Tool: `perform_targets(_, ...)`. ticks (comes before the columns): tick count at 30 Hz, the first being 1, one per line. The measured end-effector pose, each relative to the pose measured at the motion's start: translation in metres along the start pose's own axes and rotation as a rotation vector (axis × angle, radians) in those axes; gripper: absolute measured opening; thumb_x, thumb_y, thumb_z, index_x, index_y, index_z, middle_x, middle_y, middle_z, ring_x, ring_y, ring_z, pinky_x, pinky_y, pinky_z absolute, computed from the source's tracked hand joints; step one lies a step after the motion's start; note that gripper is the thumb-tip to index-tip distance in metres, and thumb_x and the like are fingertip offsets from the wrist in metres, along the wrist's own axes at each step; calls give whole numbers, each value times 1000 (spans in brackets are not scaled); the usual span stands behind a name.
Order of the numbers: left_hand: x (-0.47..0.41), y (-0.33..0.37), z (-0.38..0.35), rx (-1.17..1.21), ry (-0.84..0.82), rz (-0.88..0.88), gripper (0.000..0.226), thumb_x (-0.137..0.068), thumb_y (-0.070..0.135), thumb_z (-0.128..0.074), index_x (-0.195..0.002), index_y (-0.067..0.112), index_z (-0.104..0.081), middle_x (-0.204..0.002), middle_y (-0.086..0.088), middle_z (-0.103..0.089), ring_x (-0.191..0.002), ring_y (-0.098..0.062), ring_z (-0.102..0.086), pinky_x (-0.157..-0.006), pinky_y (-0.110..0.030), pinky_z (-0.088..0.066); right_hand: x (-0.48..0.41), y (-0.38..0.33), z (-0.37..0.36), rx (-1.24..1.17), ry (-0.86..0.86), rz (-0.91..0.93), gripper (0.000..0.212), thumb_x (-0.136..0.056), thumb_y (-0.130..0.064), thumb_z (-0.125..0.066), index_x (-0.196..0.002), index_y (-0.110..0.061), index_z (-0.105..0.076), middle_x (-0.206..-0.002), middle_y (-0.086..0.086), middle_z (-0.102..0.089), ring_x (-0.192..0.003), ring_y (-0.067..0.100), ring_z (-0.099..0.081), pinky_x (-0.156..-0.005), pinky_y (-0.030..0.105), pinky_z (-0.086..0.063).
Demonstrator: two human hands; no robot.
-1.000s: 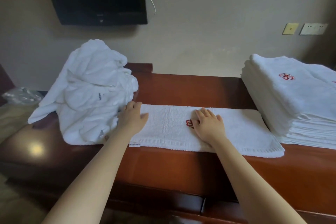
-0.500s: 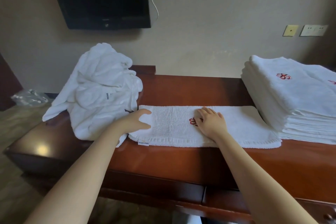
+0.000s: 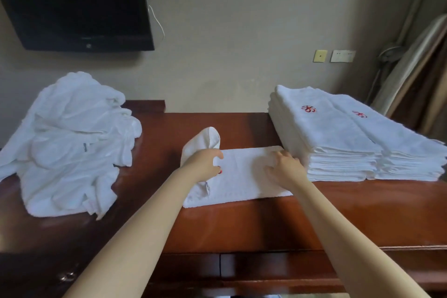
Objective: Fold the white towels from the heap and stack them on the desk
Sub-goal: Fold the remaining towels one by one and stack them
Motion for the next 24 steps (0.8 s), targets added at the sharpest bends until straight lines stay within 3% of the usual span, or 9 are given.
perform_targets(5,-7,-7,-23,-108,-26,13,30,-95,23,-54,-125,22,-55,-99,5,-59,-86,-13,-56,-68,-19,-40,4,12,-9,-5,-34,-22,48,-89,-43,-50,-130,-18,-51,-134,11,-49,-117,37,-51,-95,37,-41)
perform_targets(9,-3,-38,-11,-207,-51,34,31,-97,19,-49,-127,25,-54,-95,8,-57,-83,-10,-56,-63,-17,-38,3,6,-4,-213,-19,18,54,-87,-35,-61,-137,-20,-48,-137,6,-49,-119,26,-51,-93,31,-40)
perform_targets(13,10,-61,4,-195,-7,35,33,-96,23,-52,-128,32,-52,-103,14,-55,-82,-3,-54,-63,-12,-39,3,-2,-11,-338,-190,65,70,-79,-33,-74,-142,-24,-43,-137,6,-46,-125,19,-43,-96,24,-36)
perform_targets(17,15,-68,12,-215,56,28,34,-95,26,-55,-128,34,-52,-107,10,-58,-76,-2,-51,-57,-11,-34,4,-23,-18,-314,-354,137,71,-75,-33,-79,-139,-30,-47,-140,-3,-44,-124,17,-47,-100,27,-41)
perform_targets(21,17,-74,22,-188,90,54,38,-92,27,-60,-130,30,-53,-118,3,-62,-87,-8,-53,-62,-12,-38,-1,-34,-22,-309,-394,124,70,-71,-29,-81,-134,-34,-51,-139,-4,-42,-125,18,-45,-98,27,-42)
perform_targets(24,19,-75,37,-181,129,92,42,-91,25,-62,-131,27,-52,-121,1,-61,-90,-12,-56,-70,-20,-48,-1,-41,-18,-194,-403,149,67,-70,-28,-80,-131,-32,-54,-128,-3,-46,-111,18,-50,-84,25,-45)
Point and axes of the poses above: each hand's wrist, its own x-axis away from the middle knuckle, its own z-axis out of the back of the hand, y = z × x, the point moved 10 cm from there along -x, towards the middle knuckle
